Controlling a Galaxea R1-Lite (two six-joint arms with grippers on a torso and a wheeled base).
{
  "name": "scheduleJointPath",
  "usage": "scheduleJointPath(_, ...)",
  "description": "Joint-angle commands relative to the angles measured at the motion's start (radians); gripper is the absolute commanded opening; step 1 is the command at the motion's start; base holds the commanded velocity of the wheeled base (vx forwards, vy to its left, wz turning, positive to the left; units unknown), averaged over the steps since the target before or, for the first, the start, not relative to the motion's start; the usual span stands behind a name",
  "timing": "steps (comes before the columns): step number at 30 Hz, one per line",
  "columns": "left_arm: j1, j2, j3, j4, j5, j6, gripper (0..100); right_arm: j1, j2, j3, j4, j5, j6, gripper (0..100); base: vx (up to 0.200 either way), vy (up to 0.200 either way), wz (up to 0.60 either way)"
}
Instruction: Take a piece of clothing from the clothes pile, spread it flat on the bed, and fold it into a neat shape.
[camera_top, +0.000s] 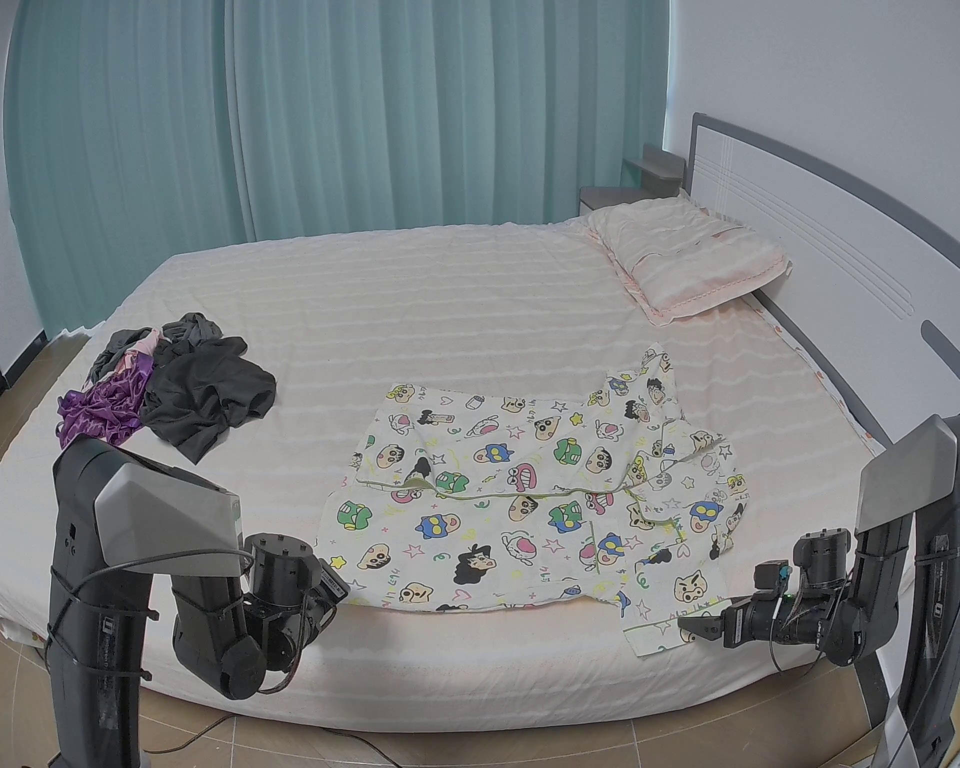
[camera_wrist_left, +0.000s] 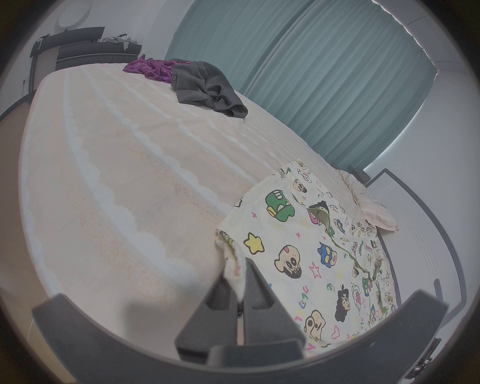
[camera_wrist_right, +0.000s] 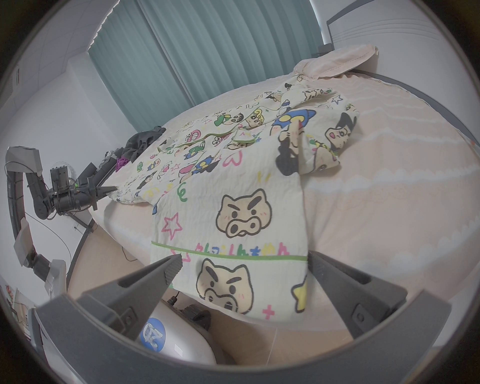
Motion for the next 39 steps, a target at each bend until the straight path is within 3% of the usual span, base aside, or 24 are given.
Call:
scheduleJointPath(1, 0.000, 0.001, 0.000, -0.001, 0.000, 0.001, 0, 0.010, 0.001, -0.006, 0.008, 0.012, 0.000, 100, 0.000, 0.000, 0.00)
scheduleJointPath(2, 0.000, 0.001, 0.000, -0.001, 0.000, 0.001, 0, 0.010, 0.001, -0.009, 0.008, 0.015, 0.002, 0, 0.000, 0.000, 0.00)
scheduleJointPath(15, -0.002, 0.001, 0.006, -0.001, 0.002, 0.004, 0, -0.007, -0.007, 0.023, -0.007, 0.018, 0.000, 0, 0.000, 0.000, 0.00)
scheduleJointPath(23, -0.032, -0.006, 0.063, -0.088, 0.015, 0.015, 0, -0.010, -0.070, 0.144, -0.056, 0.100, 0.003, 0, 0.000, 0.000, 0.00)
scheduleJointPath(26, -0.045, -0.005, 0.140, -0.214, 0.049, 0.105, 0, -0.010, -0.094, 0.216, -0.110, 0.112, 0.006, 0, 0.000, 0.000, 0.00)
scheduleJointPath(31, -0.054, -0.005, 0.161, -0.220, 0.081, 0.128, 0, -0.019, -0.100, 0.270, -0.151, 0.114, 0.009, 0, 0.000, 0.000, 0.00)
scheduleJointPath(35, -0.069, -0.010, 0.167, -0.220, 0.100, 0.151, 0, -0.056, -0.142, 0.270, -0.108, 0.115, 0.002, 0, 0.000, 0.000, 0.00)
scheduleJointPath(39, -0.086, -0.020, 0.193, -0.220, 0.098, 0.191, 0, -0.061, -0.258, 0.270, 0.053, 0.132, -0.023, 0, 0.000, 0.000, 0.00)
